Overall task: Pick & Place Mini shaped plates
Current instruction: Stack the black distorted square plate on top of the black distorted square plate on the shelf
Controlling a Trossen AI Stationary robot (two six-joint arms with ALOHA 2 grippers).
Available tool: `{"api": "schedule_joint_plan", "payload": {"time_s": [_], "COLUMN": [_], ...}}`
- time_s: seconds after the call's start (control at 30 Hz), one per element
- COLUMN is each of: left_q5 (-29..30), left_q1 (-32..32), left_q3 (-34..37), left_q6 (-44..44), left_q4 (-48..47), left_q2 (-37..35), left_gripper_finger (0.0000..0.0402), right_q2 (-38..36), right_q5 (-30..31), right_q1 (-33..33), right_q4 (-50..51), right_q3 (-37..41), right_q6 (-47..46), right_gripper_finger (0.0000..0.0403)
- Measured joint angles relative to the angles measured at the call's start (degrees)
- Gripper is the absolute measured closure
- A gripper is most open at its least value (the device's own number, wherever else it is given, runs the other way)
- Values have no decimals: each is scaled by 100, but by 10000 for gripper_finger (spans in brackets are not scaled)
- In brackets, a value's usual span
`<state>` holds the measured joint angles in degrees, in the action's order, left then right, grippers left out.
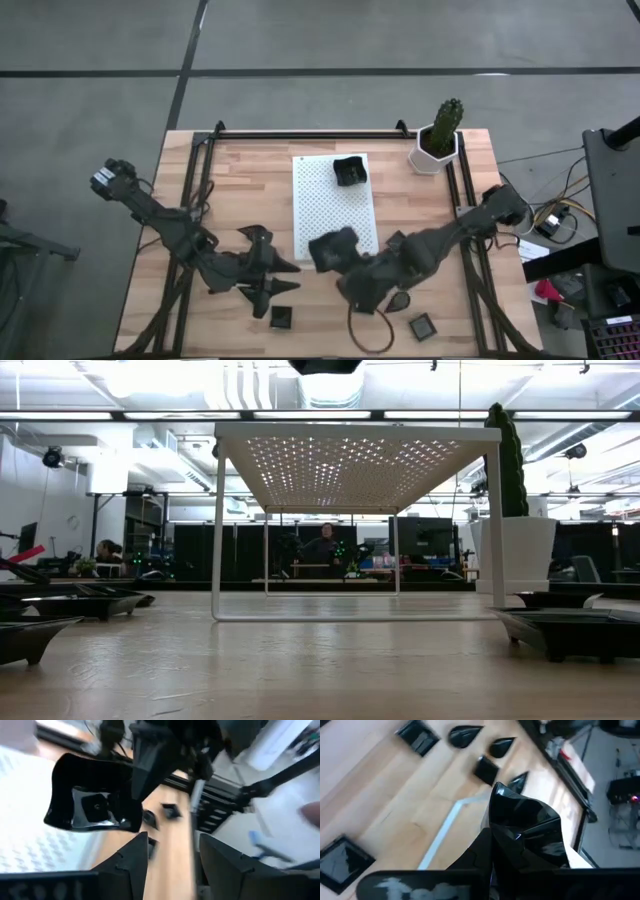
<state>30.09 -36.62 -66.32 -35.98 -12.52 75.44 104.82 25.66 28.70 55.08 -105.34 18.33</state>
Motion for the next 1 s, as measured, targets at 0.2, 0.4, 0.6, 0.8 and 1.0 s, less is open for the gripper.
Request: {"api": "schedule_joint_plan", "payload": {"time_s": [0.2, 0.4, 0.6, 0.8, 1.0], "left_q5": [580, 607, 495, -32, -79], "left_q1": [-163, -168, -171, -168, -131], "left_q3": [2, 145, 665, 1204, 1762], "left_q6": [713, 1349, 2392, 2903, 3163], "left_q4": [190, 369, 1735, 2758, 3384], "left_q2": [92, 173, 127, 101, -234], "left_gripper_finger": [232, 232, 231, 231, 231], "right_q2": [-927, -1927, -2617, -3031, -3147], "right_q5": [-20, -105, -518, -773, -1244], "right_q1": [-372, -844, -1507, -2086, -2679], "right_q4": [-723, -1484, -2020, -2337, -2569], "right_q3": [1064, 2153, 3015, 3573, 3744], "right_q6": [130, 611, 1032, 1554, 1845], "right_gripper_finger": [395, 395, 395, 395, 395]}}
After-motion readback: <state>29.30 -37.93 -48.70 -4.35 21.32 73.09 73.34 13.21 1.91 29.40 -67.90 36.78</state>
